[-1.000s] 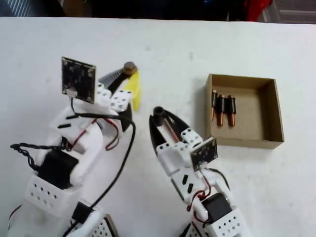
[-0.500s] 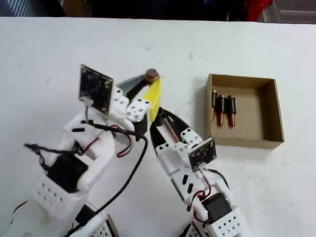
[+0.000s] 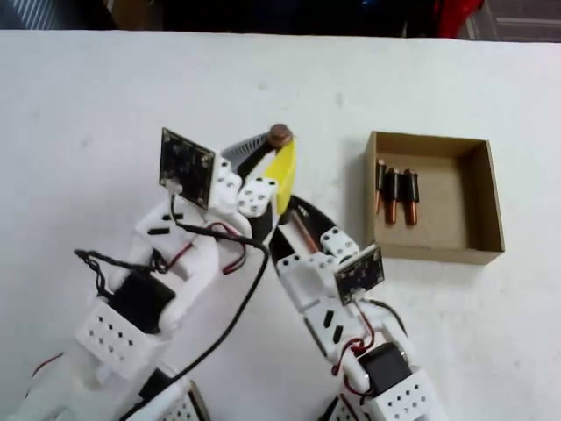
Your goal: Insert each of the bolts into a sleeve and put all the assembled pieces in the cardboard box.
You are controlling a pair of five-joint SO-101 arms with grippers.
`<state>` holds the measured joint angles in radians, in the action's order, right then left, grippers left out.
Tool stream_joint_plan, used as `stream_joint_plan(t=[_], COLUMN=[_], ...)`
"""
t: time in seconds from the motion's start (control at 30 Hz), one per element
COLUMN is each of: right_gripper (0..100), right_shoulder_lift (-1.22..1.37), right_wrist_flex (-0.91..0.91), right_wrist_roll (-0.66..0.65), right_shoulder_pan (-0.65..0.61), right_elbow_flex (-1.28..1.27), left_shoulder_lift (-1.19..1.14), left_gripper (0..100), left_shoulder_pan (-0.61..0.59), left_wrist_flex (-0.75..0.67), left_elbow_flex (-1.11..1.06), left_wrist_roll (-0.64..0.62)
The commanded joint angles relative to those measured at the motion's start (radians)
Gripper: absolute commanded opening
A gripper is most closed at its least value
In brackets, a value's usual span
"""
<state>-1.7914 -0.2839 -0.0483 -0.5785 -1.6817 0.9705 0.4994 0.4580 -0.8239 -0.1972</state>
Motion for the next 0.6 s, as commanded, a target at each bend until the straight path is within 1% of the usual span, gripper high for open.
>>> stream_joint_plan(t=[0.0, 0.13, 0.3, 0.4, 0.57], right_gripper=[4.5, 4.5, 4.5, 4.5, 4.5], right_shoulder_lift=[-0.010, -0.010, -0.010, -0.010, -0.010], right_wrist_flex=[0.007, 0.007, 0.007, 0.007, 0.005], right_wrist_roll=[-0.015, -0.015, -0.015, -0.015, -0.015], right_shoulder_pan=[-0.007, -0.007, -0.005, -0.005, -0.002], right_elbow_flex=[-0.008, -0.008, -0.008, -0.008, -0.008], left_shoulder_lift=[0.030, 0.031, 0.074, 0.110, 0.117], left_gripper=[2, 2, 2, 2, 2], left_shoulder_pan=[0.015, 0.016, 0.081, 0.085, 0.082], left_wrist_flex=[-0.034, -0.015, 0.091, 0.103, 0.094], left_elbow_flex=[0.017, 0.021, 0.061, 0.058, -0.008], left_wrist_roll=[0.006, 0.003, 0.006, 0.006, 0.008])
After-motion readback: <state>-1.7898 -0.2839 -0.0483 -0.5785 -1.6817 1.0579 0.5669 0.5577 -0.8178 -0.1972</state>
